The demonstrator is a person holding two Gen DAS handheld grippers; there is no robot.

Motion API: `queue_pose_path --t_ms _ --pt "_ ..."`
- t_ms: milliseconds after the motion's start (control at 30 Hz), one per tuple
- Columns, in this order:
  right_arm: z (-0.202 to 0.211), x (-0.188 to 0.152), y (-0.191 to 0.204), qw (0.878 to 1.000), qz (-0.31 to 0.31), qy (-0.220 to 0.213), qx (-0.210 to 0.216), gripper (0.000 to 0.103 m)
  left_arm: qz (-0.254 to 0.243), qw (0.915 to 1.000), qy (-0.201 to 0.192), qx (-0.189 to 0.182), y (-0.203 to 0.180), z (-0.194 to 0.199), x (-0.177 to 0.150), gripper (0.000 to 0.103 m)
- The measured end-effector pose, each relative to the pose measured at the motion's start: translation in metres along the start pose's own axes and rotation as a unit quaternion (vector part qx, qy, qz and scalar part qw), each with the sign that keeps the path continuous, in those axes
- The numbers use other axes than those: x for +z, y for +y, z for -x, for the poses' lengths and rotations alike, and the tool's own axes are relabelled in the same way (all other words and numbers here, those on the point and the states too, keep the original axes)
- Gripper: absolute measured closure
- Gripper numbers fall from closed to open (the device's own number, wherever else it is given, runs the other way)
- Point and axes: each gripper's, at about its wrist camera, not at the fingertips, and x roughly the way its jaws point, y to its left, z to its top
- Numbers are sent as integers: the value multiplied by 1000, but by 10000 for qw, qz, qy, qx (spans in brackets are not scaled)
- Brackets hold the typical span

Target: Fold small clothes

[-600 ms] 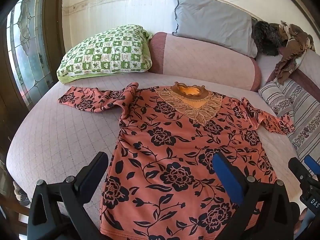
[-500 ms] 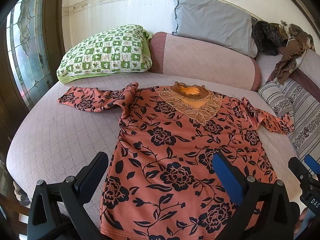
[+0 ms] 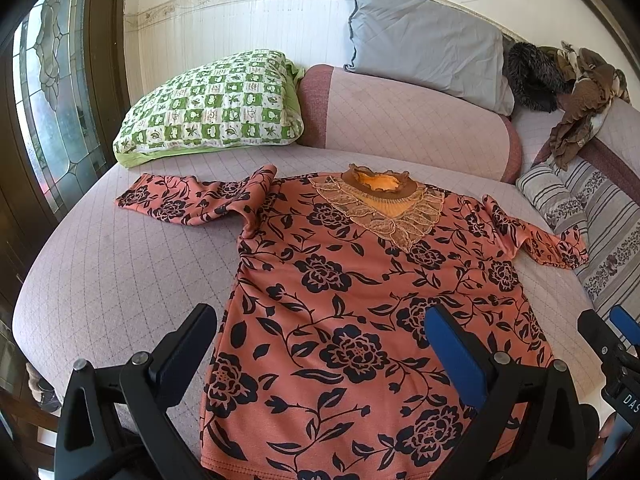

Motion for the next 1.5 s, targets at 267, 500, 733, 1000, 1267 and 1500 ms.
queue_pose_path --t_ms 267,500,733,1000,1267,1500 --pt "-1 -1 0 10000 12 -8 3 0 3 10000 -5 5 1 0 0 0" --pt "1 1 -1 9993 144 -332 -68 0 4 10000 1 -6 1 1 -1 0" --pt "1 2 -2 9998 62 -165 -31 0 1 10000 -5 -6 0 2 -1 0" --pt "-1 1 -9 9999 6 -145 -11 0 54 10000 72 -31 4 -1 -4 0" --pt "-28 -8 -84 9940 -1015 381 145 0 76 9983 579 -62 15 -30 -22 0" --pt "-104 13 -246 9428 -3261 507 483 0 263 9918 1185 -402 19 -66 -37 0"
